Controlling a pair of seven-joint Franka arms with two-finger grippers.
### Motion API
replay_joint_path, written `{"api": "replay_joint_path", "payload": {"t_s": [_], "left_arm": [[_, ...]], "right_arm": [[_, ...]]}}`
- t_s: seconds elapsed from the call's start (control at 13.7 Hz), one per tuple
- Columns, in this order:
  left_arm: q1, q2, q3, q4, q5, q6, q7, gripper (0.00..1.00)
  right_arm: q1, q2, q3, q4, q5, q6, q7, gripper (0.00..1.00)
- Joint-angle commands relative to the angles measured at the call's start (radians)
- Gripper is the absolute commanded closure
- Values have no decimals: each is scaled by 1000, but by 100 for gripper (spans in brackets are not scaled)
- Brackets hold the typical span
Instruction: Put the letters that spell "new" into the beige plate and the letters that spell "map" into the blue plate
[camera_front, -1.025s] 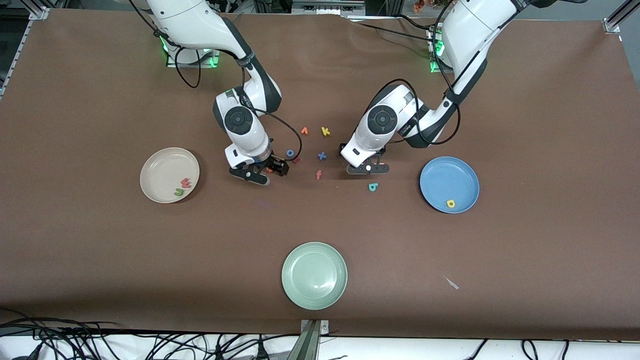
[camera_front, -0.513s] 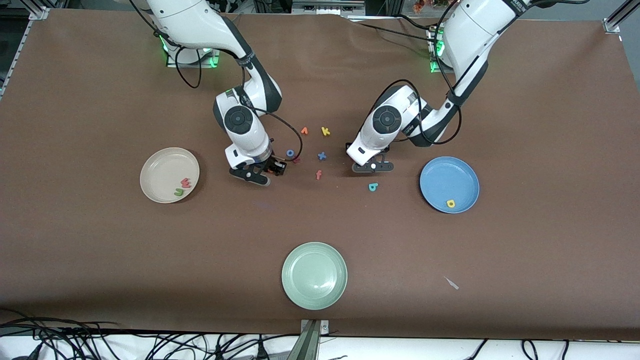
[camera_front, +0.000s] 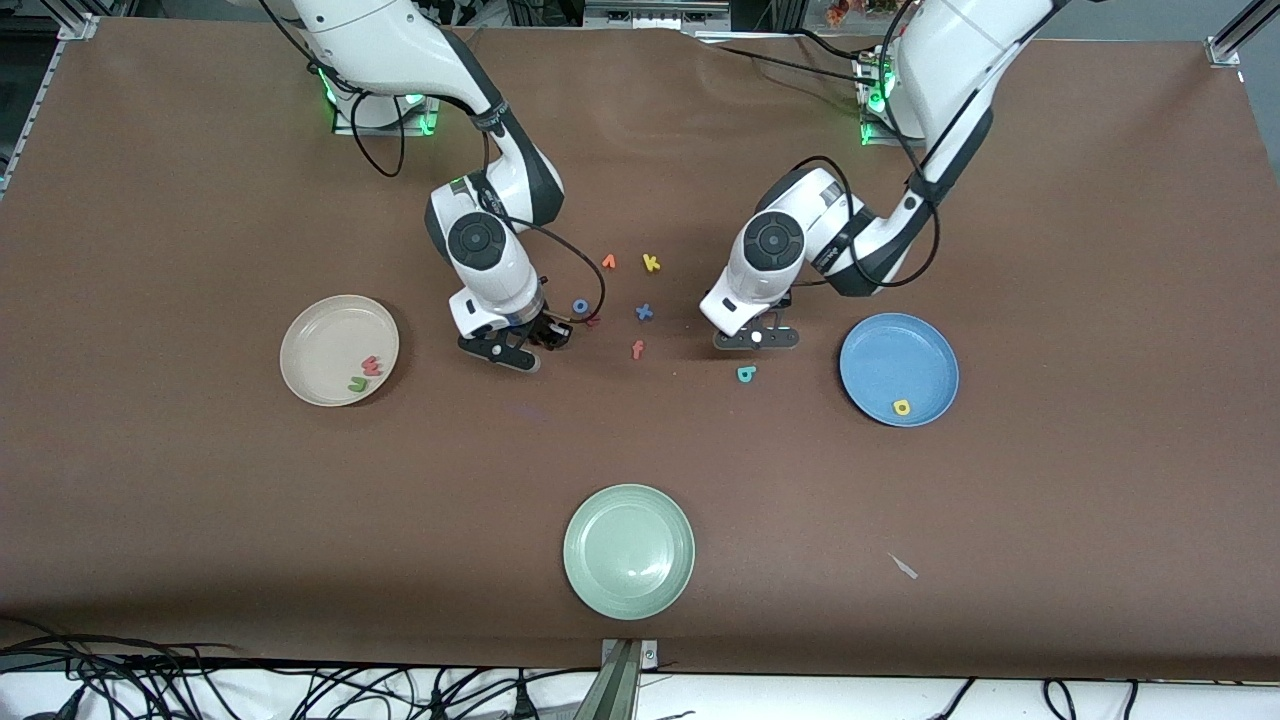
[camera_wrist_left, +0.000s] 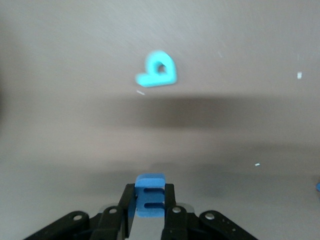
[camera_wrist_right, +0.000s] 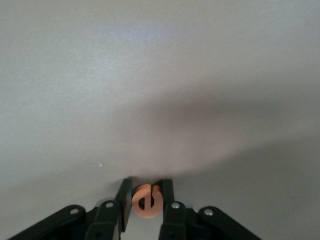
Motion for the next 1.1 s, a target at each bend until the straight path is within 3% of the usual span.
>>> {"api": "replay_joint_path", "payload": {"t_s": [0.0, 0.22, 0.59, 0.66, 0.73, 0.81, 0.88, 0.95, 1.03], "left_arm": [[15, -31, 4, 114, 48, -193, 30, 97], [160, -47, -3, 106, 103, -222, 273, 95], [344, -19, -3, 102, 105, -183, 564, 87], [373, -8, -4, 102, 103, -166, 601, 59], [375, -2, -4, 100, 103, -161, 607, 8], [375, -2, -4, 100, 96, -163, 609, 0], [372, -4, -7, 105, 85, -163, 607, 0], [368, -5, -22, 115, 80, -163, 597, 0], [365, -4, -44, 129, 80, -161, 595, 0]], "right_arm": [[-4, -44, -76, 51, -7, -159, -141, 94], [-4, -78, -207, 46, -5, -285, -402, 94], [-25, -48, -354, 37, -5, -310, -622, 92], [-49, -46, -356, 37, -5, -310, -642, 92], [-77, -46, -356, 37, -5, -311, -669, 92], [-105, -42, -356, 37, -5, -310, -694, 75], [-121, -40, -354, 38, -2, -310, -696, 23], [-125, -40, -354, 42, 1, -311, -697, 0], [-123, -45, -354, 45, 4, -313, -693, 0]]}}
